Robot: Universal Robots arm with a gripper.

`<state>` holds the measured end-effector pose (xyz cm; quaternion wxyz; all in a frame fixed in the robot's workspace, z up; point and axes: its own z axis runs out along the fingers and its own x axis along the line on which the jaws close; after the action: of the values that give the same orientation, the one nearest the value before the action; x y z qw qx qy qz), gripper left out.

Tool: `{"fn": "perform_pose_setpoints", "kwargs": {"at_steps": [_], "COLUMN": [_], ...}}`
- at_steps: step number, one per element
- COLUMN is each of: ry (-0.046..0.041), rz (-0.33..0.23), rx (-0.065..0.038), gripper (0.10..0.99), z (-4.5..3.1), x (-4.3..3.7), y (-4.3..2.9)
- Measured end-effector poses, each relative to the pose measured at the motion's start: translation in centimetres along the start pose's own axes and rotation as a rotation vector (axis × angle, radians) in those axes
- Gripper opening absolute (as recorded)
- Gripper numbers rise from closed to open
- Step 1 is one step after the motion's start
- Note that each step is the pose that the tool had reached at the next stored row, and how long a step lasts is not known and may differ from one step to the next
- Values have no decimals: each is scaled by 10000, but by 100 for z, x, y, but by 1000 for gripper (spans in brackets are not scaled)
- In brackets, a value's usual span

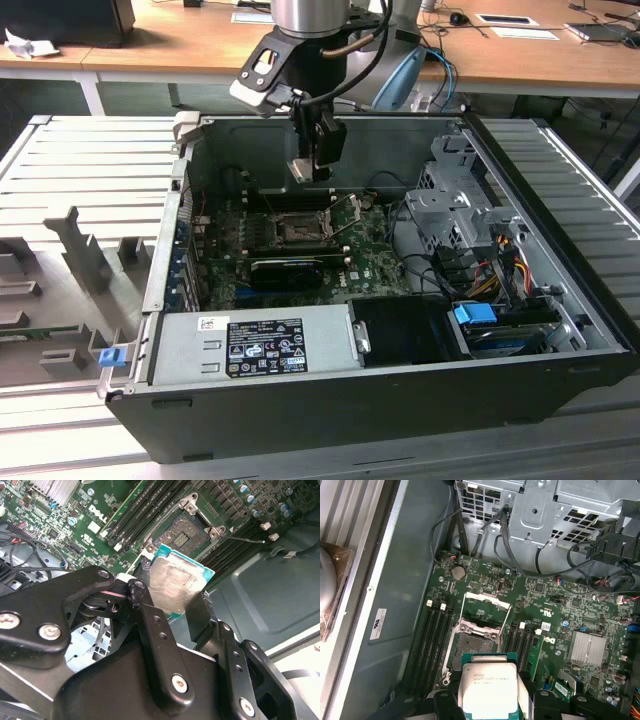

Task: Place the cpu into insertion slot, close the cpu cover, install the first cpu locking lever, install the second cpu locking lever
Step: 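Place the cpu into insertion slot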

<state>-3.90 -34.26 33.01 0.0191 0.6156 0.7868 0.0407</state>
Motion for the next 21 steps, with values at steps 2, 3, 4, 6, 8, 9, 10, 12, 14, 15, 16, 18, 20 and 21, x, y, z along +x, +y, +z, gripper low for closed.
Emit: {"fn": "perform_pose_setpoints", "kwargs": {"at_steps": [2,3,4,6,8,9,10,12,14,15,16,18,20,21], "ry": [-2,-2,-3,-6,-7,-8,-8,-10,-11,-12,-13,-15,-16,-17], "rz": [23,31,42,64,81,89,97,113,130,145,153,168,188,196], "rx": [0,0,-1,-1,-2,-1,-2,-2,-3,-2,-3,-4,-4,-4], "gripper": [525,525,525,525,525,525,525,525,525,525,525,525,525,525], "z": [2,3,4,5,7,8,8,10,12,13,14,15,17,17], "x": [0,0,1,1,1,1,1,1,1,1,2,2,2,2], "y": [-1,-2,-2,-4,-5,-5,-6,-7,-7,-8,-8,-9,-10,-10]}}
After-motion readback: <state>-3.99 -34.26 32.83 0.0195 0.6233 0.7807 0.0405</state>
